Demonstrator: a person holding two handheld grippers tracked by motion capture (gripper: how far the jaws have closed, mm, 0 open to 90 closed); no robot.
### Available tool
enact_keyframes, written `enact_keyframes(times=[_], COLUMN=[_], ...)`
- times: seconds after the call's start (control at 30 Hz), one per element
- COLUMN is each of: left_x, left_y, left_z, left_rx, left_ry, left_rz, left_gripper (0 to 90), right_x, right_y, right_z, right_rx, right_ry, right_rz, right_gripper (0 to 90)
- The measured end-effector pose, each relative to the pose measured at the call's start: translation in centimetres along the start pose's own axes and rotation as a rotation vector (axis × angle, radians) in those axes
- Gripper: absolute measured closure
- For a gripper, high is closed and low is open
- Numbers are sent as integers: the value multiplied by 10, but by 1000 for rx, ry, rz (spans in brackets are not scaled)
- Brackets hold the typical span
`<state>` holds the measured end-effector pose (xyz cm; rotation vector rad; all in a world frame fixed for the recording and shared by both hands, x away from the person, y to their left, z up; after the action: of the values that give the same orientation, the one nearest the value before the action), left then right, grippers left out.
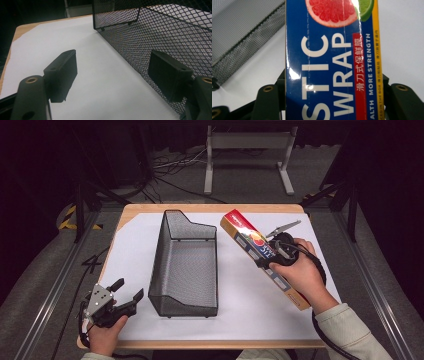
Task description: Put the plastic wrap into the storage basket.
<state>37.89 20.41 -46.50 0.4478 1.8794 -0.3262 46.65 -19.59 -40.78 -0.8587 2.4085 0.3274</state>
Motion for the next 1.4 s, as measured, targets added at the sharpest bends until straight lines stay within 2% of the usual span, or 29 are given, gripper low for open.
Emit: enact_keyframes(times=[0.17,0.23,0.43,0.47,0.5,0.7,0.9,1.17,1.2,1.4], left_x=[1,1,3,3,3,3,2,0,0,-1], left_y=[2,2,4,5,5,6,4,2,1,1], left_z=[-3,-4,-9,-10,-10,-11,-7,-2,-1,2], left_rx=[-7,-10,-21,-23,-23,-26,-18,-7,-4,-1], left_ry=[-4,-3,-6,-6,-6,-9,-6,-6,-6,-7], left_rz=[-2,-2,-9,-8,-8,-11,-5,1,1,2], left_gripper=[245,244,244,245,245,245,245,245,245,245], right_x=[-10,-19,-36,-43,-43,-62,-74,-84,-87,-94], right_y=[9,18,33,40,40,60,81,101,106,113], right_z=[-1,-1,2,3,3,9,17,26,27,29], right_rx=[-11,-18,-27,-30,-30,-23,-10,-7,-5,18], right_ry=[-11,-11,-18,-22,-22,-35,-27,-22,-27,-44], right_rz=[8,7,5,9,9,49,121,124,138,161], right_gripper=[403,402,402,402,402,402,402,402,402,402])
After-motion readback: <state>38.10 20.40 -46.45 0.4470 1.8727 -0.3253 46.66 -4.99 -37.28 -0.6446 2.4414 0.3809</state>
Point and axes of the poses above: each handheld gripper's, and its own axes: z roughly forward along the jaws, x roughly out of its underside, y roughly to its left, the point moved 10 cm from there along z, roughly forward along the jaws, and after that the axes turned 2 degrees about -x, right-handed, at the moved point
